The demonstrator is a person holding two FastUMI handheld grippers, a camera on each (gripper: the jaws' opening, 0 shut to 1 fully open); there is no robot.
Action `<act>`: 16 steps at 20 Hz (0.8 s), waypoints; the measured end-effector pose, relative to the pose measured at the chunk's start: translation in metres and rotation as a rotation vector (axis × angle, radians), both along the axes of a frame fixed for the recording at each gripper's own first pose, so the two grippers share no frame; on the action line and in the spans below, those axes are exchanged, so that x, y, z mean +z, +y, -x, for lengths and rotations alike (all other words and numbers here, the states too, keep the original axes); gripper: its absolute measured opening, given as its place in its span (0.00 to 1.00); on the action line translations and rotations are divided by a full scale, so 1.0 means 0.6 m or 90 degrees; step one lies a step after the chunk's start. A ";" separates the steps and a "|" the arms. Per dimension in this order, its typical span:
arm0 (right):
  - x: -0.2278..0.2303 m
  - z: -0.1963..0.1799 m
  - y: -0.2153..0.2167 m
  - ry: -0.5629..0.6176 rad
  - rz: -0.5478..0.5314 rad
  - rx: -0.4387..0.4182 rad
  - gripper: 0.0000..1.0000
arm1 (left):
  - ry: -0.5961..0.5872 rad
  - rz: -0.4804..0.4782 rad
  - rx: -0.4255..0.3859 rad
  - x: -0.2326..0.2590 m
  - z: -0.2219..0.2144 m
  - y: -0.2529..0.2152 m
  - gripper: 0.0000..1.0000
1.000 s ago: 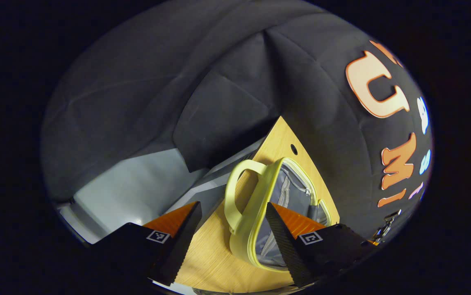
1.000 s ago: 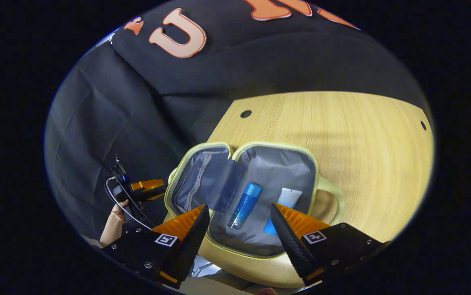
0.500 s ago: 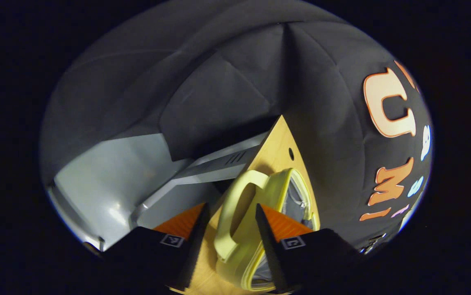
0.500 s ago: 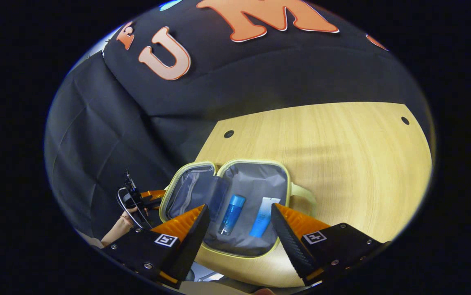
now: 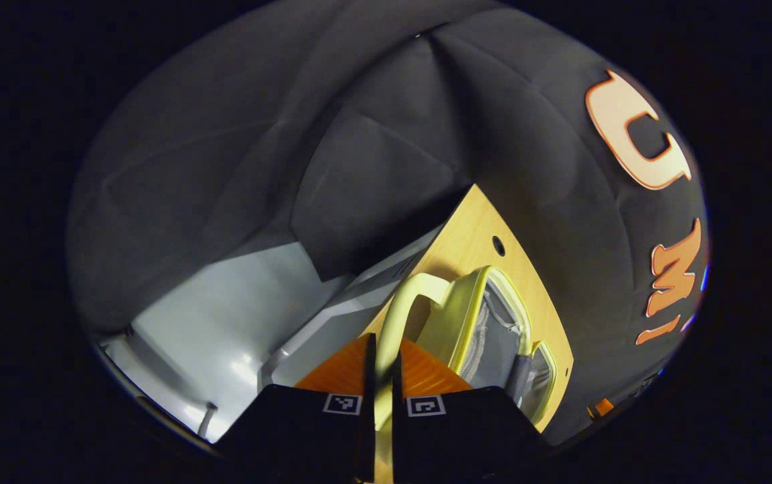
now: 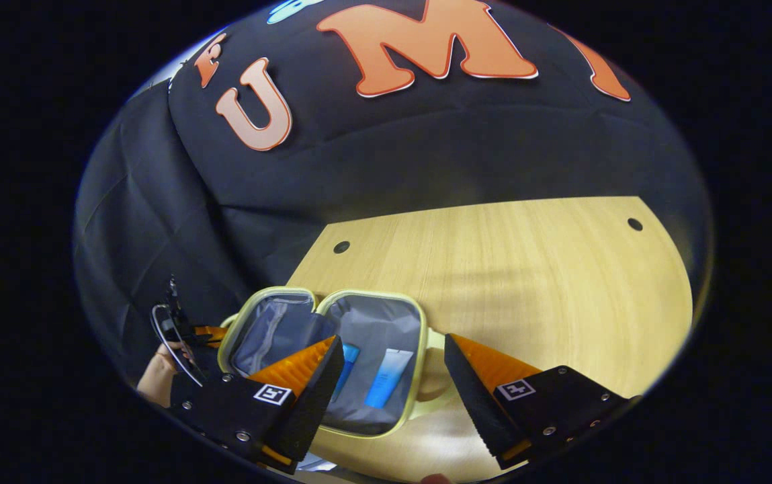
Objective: First open the suitcase, pack the skin care products into it, and then close the suitcase.
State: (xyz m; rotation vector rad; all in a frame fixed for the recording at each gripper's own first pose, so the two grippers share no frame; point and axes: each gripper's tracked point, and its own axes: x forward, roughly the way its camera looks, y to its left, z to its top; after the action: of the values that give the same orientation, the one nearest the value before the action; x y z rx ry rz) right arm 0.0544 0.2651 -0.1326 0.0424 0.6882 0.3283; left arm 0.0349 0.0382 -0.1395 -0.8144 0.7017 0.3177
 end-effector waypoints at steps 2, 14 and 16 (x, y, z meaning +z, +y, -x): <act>0.010 -0.006 -0.026 -0.019 0.022 0.003 0.95 | -0.016 -0.039 -0.007 0.067 -0.001 -0.018 0.10; 0.188 -0.066 -0.253 -0.268 0.122 -0.002 0.96 | -0.093 -0.279 -0.126 0.410 -0.022 -0.380 0.10; 0.209 -0.063 -0.289 -0.289 0.122 -0.004 0.96 | -0.093 -0.301 -0.151 0.429 -0.029 -0.447 0.10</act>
State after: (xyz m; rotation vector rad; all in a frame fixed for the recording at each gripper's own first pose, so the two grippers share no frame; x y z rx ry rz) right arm 0.0922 0.0915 -0.0070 -0.2076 0.2663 0.2531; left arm 0.0523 -0.2302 0.1176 -0.2972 0.5477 0.1952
